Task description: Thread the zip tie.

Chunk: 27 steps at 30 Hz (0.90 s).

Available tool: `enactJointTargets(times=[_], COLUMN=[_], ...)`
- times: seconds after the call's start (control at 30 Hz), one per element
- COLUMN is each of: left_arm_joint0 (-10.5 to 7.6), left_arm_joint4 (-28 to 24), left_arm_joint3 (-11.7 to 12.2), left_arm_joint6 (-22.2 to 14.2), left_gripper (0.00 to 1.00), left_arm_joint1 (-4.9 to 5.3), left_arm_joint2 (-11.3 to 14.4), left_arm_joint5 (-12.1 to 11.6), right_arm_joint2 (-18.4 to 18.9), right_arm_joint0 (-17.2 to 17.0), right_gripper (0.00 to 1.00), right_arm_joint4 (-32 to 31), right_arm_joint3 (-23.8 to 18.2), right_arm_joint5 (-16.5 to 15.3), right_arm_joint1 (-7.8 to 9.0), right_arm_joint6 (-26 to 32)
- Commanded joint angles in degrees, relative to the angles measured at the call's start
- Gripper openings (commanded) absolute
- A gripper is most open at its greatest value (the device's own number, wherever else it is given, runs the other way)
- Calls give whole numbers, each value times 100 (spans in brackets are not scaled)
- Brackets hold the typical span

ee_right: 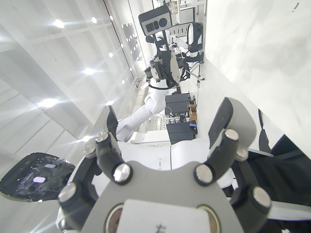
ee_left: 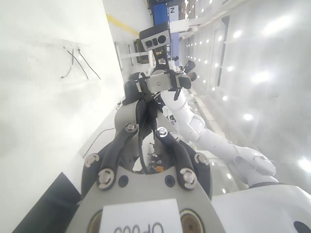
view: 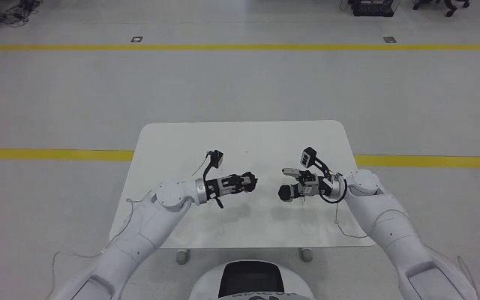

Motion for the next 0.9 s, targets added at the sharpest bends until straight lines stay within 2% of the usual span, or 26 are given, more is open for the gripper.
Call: enactJointTargets(times=[0.0,0.13,0.3,0.43,0.53,0.63,0.7,0.87], left_arm_joint0=[115,247,303,303,303,303,303,303], left_arm_joint4=[46,-9,-3,-3,-3,-3,-3,-3], left_arm_joint3=[-60,-157,-201,-201,-201,-201,-201,-201], left_arm_joint6=[83,79,48,48,48,48,48,48], left_gripper=[0,0,0,0,0,0,0,0], left_arm_joint1=[30,59,66,66,66,66,66,66], left_arm_joint2=[-128,-305,-391,-391,-391,-391,-391,-391], left_arm_joint5=[0,0,0,0,0,0,0,0], right_arm_joint2=[0,0,1,58,121,164,156,183], right_arm_joint0=[0,0,-5,139,189,115,-14,-62], right_gripper=[100,100,100,100,100,100,100,100], right_arm_joint4=[0,0,-51,-1207,-2315,-3241,-3746,-3859], right_arm_joint3=[0,0,-43,-524,-1075,-1697,-2104,-2168], right_arm_joint5=[0,0,-12,-144,-70,35,-41,-41], right_arm_joint1=[0,0,1,109,216,300,352,368], right_arm_joint6=[0,0,-95,-700,-1215,-1656,-1737,-1807])
